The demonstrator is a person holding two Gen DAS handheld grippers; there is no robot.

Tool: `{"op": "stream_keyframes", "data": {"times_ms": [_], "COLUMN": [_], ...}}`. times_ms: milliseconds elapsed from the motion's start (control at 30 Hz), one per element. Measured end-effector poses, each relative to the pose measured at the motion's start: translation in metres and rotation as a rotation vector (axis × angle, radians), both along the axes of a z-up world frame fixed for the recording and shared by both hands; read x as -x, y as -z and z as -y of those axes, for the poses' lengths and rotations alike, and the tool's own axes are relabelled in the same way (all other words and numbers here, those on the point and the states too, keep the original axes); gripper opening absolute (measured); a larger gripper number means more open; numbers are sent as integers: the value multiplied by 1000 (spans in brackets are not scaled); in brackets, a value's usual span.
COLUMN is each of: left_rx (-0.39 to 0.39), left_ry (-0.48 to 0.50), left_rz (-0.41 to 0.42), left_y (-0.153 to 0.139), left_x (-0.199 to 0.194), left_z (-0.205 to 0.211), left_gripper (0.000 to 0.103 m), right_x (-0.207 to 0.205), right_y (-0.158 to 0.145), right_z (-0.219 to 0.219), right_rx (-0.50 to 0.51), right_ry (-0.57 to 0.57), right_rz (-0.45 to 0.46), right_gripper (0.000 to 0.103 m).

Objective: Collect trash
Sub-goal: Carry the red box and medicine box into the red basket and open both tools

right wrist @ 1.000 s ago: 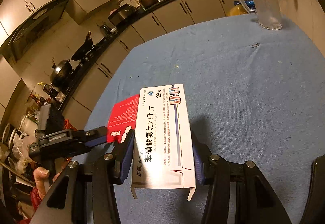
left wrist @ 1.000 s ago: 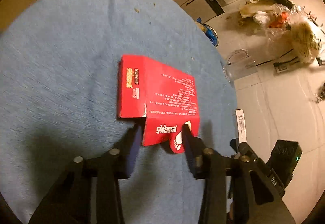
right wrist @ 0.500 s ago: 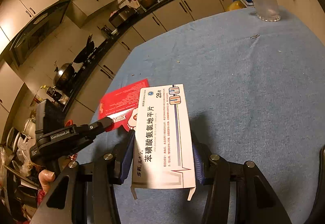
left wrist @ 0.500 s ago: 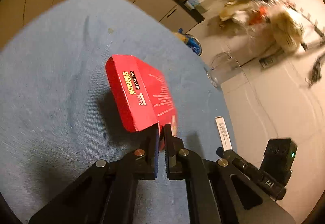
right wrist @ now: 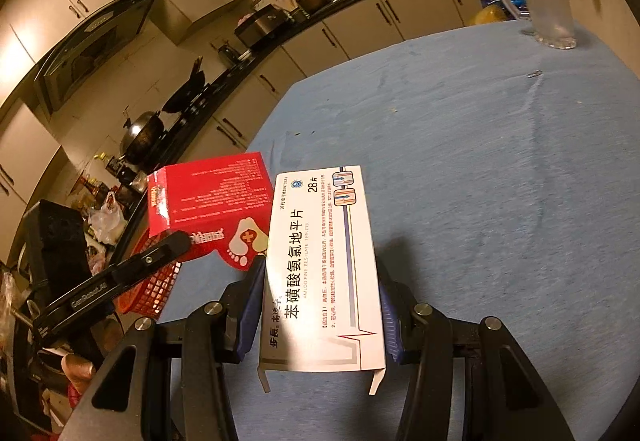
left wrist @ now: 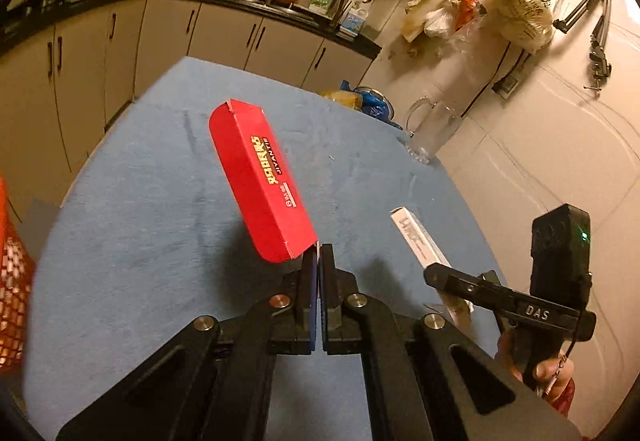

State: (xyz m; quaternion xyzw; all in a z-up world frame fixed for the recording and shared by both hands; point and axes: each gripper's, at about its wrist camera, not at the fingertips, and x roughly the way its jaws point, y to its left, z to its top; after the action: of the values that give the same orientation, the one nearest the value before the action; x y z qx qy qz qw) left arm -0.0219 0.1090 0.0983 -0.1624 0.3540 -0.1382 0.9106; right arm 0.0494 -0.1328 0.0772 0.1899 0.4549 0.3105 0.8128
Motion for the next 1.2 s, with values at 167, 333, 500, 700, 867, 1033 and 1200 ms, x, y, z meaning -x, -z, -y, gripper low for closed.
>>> {"op": "stream_keyframes", "data": {"times_ms": [167,333,500,700,867,1033,1200], "left_rx": [16,11,-2,-48,-85,-88,-85], "left_ry": [-24,-57,-126,-229,-304,-363,-373], "left_rz": [31,90,133,142,120,102,78], "left_y": [-14,-37,-57,-68,-64,-52,-40], "left_x": [22,54,84,123,151,171,175], "left_z": [-22,-52,-89,-144,-186,-224,-244], "left_gripper": [1,1,1,1,1,1,1], "right_x": [7,9,12,21,30,38,36], "right_y": [-4,-13,-29,-46,-57,-63,-62], "right_z": [-22,-51,-95,-165,-224,-280,-324], "right_rx": [-6,-14,-24,-41,-64,-65,-57], "right_ry": [-39,-85,-161,-289,-383,-452,-481], "right_rz": [7,20,43,64,62,56,37], "right_gripper": [54,54,54,54,54,54,54]}}
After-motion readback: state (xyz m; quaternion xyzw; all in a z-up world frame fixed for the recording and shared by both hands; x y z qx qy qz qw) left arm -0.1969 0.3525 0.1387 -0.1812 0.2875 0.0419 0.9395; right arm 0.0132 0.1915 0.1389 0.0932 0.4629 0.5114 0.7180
